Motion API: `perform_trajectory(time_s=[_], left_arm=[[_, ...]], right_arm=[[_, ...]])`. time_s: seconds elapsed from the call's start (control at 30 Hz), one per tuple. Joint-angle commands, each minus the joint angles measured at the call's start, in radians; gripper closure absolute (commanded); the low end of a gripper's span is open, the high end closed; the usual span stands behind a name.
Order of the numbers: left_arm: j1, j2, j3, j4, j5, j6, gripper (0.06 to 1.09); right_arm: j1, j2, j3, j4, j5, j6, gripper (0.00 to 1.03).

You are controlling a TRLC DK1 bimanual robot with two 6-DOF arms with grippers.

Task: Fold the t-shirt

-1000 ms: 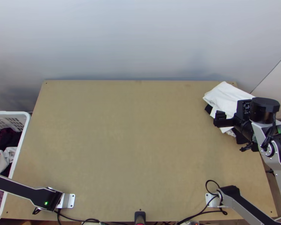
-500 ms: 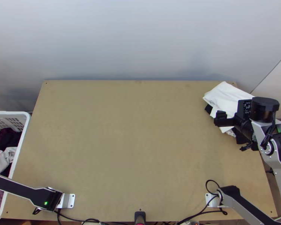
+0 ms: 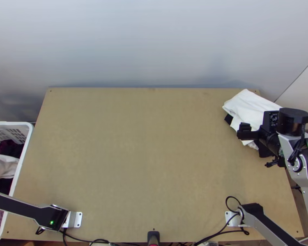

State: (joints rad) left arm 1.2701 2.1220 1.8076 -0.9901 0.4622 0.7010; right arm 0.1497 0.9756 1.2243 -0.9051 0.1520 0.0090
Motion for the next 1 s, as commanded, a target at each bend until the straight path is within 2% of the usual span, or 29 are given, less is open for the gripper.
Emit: perform_trajectory(time_s=[0.0,0.23,0.43,0.5,0.63,0.73,0.8,0.97], left_arm=[[-0.008,-0.208,0.076,-0.237,0.208,-0.061,1.04],[-0.081,-0.45,0.076,-0.39,0.334,-0.072,1.04],[-0.107,-0.545,0.183,-0.406,0.385,-0.135,1.04],[-0.106,-0.56,0.191,-0.377,0.383,-0.112,1.04],[-0.069,-0.522,0.263,-0.3,0.383,-0.161,1.04],[-0.021,-0.458,0.381,-0.167,0.383,-0.288,1.04],[0.0,-0.405,0.478,-0.142,0.383,-0.33,1.04],[0.002,-0.467,0.48,-0.131,0.415,-0.331,1.04]], right_arm=[[-0.019,-0.02,-0.006,-0.011,-0.006,0.006,0.06],[-0.062,-0.075,-0.083,-0.049,-0.06,0.04,0.06],[-0.098,-0.181,-0.169,-0.095,-0.1,0.065,0.06],[-0.102,-0.21,-0.187,-0.11,-0.103,0.065,0.06],[-0.116,-0.247,-0.194,-0.132,-0.103,0.065,0.06],[-0.125,-0.27,-0.189,-0.147,-0.103,0.065,0.06],[-0.131,-0.285,-0.194,-0.156,-0.104,0.065,0.06],[-0.141,-0.311,-0.213,-0.161,-0.108,0.065,0.06]])
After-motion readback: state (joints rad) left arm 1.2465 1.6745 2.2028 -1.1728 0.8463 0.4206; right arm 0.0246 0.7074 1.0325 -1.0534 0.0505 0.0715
